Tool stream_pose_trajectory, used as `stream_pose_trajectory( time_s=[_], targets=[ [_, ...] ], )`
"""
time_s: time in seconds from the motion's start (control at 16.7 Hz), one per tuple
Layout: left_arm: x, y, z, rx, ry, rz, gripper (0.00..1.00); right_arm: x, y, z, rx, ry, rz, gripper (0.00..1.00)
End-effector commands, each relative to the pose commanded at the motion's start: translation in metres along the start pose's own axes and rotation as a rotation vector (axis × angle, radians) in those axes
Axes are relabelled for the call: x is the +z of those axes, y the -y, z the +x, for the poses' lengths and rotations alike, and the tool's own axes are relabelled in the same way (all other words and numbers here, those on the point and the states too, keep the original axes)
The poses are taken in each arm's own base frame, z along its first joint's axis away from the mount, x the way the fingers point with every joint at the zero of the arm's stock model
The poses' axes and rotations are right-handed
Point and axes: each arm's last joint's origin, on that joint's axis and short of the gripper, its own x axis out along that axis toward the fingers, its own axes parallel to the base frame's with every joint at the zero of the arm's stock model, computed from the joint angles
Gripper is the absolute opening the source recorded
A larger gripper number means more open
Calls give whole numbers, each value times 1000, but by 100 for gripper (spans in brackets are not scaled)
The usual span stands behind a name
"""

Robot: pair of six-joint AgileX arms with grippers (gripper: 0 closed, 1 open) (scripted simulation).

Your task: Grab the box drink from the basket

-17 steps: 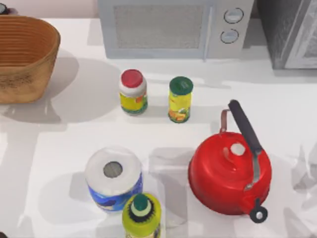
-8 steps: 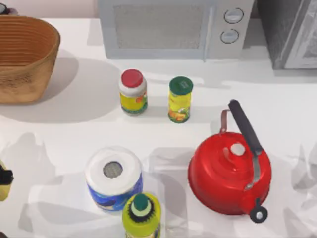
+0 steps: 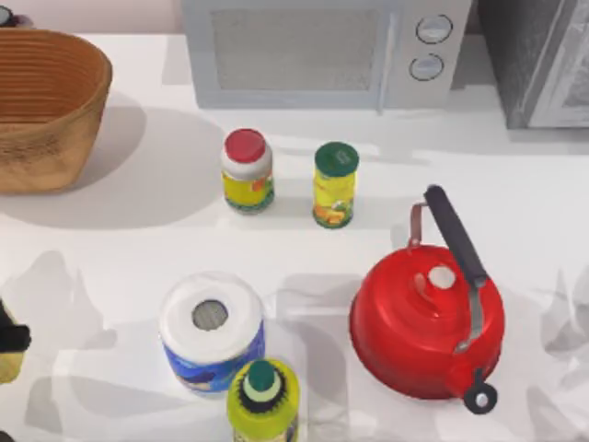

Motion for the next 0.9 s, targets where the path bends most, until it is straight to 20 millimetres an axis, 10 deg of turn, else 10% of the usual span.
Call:
stream_pose_trajectory(
  time_s=[0.54,0.9],
  targets=[
    [24,20,22,179,-108,-74,0,0,0,0,0,0,0,100],
    [48,72,55,404,-117,-74,0,0,0,0,0,0,0,100]
  ],
)
